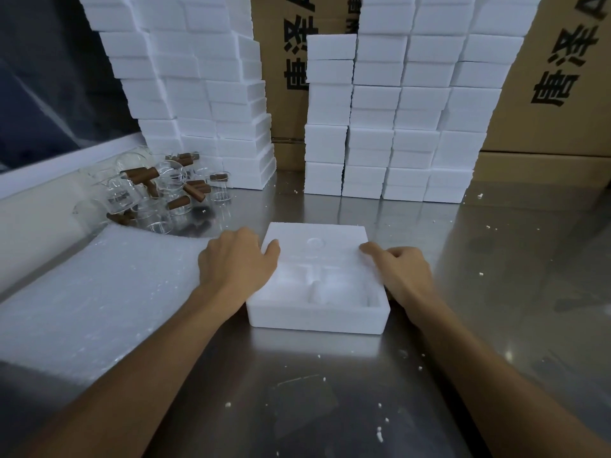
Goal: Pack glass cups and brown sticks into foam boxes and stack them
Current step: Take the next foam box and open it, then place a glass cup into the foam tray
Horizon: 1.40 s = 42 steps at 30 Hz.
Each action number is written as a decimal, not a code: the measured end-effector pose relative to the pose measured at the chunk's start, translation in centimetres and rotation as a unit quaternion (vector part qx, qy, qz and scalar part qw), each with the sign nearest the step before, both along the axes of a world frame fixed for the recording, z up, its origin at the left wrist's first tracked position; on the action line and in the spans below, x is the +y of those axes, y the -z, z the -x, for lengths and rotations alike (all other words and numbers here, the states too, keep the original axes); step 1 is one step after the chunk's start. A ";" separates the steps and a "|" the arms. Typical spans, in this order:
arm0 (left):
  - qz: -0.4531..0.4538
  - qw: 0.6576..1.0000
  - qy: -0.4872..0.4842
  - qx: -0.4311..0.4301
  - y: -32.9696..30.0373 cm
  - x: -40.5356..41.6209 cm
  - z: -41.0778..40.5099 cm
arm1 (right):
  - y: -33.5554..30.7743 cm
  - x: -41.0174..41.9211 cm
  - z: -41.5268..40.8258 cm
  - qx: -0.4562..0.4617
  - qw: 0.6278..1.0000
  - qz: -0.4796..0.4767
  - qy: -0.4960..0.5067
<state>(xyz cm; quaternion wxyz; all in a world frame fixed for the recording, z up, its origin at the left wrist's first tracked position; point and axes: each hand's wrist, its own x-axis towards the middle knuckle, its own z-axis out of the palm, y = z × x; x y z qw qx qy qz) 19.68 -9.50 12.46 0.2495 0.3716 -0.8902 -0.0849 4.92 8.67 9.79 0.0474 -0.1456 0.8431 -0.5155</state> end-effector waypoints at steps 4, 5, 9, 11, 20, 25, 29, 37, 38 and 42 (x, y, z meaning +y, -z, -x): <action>0.005 0.997 0.006 0.079 -1.7 -0.3 -0.5 | 0.1 -0.2 0.3 -0.002 0.997 0.065 0.049; 0.002 0.994 0.018 0.107 -2.1 -0.4 -0.6 | 0.2 -0.4 0.4 0.007 0.996 0.061 0.060; 0.014 0.984 0.035 0.172 -3.1 -0.8 -0.8 | 0.7 -0.8 0.4 0.026 0.997 0.044 0.050; 0.013 0.985 0.023 0.171 -3.1 -1.4 -1.2 | 0.8 -0.8 0.4 0.032 0.997 0.047 0.047; -0.097 0.976 -0.131 0.145 -3.9 -9.6 -1.3 | 0.7 -0.3 0.7 0.020 0.986 0.135 0.093; -0.038 0.983 -0.170 -0.054 -2.9 -13.1 -1.7 | 0.9 -0.3 0.7 0.028 0.986 0.142 0.082; -0.060 0.982 -0.166 -0.064 -2.2 -14.5 -2.0 | 1.0 -0.6 0.8 0.043 0.986 0.136 0.082; -0.063 0.992 -0.097 -0.048 -2.2 -13.3 -1.2 | 1.1 -0.7 0.8 0.057 0.987 0.124 0.084; -0.073 0.993 -0.079 -0.047 -2.2 -13.1 -1.1 | 1.1 -0.7 0.8 0.057 0.987 0.122 0.084; -0.100 0.993 -0.059 -0.037 -2.3 -12.3 -0.9 | 1.0 -0.6 0.7 0.056 0.988 0.118 0.079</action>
